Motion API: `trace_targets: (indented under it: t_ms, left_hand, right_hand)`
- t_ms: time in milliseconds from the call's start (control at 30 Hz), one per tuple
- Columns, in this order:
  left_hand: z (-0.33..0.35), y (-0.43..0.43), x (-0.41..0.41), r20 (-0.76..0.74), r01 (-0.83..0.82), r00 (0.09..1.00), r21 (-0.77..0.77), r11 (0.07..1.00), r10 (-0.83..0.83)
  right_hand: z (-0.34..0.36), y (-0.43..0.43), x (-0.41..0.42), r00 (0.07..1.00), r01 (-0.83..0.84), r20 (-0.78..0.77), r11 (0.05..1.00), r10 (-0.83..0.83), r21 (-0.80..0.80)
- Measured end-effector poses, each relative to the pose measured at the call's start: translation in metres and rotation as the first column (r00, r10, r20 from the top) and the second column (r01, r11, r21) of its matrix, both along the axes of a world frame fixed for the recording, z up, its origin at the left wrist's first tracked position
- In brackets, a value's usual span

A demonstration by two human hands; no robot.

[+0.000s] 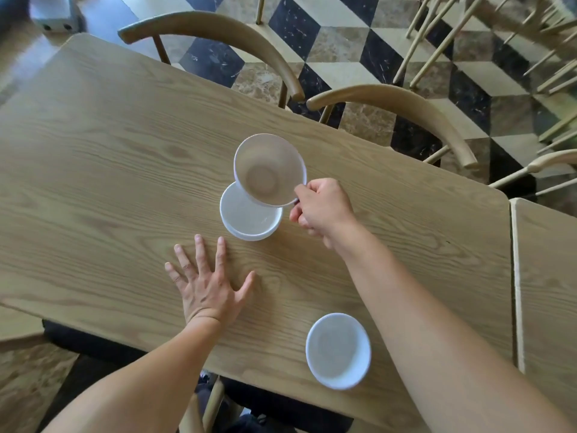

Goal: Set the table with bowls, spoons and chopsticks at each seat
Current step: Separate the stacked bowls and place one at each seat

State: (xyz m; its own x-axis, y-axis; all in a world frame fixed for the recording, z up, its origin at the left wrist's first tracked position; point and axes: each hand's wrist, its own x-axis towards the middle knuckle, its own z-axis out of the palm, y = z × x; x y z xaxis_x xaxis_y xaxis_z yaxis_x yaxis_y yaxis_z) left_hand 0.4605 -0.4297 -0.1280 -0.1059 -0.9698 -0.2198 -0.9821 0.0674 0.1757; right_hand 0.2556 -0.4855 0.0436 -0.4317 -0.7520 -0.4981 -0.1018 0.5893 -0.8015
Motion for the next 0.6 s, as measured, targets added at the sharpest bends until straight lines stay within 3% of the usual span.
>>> trace_targets:
  t_ms: [333,600]
  left_hand:
    - [0.000,-0.001,-0.002,0.015,0.000,1.000,0.008,1.000,0.000]
    - [-0.003,-0.001,-0.001,0.030,0.008,1.000,-0.003,1.000,-0.008]
  right_hand:
    - [-0.033,-0.006,-0.095,0.953,0.304,-0.046,0.943,-0.301,0.134]
    - [-0.064,-0.027,-0.138,0.866,0.499,-0.050,0.853,-0.497,0.153]
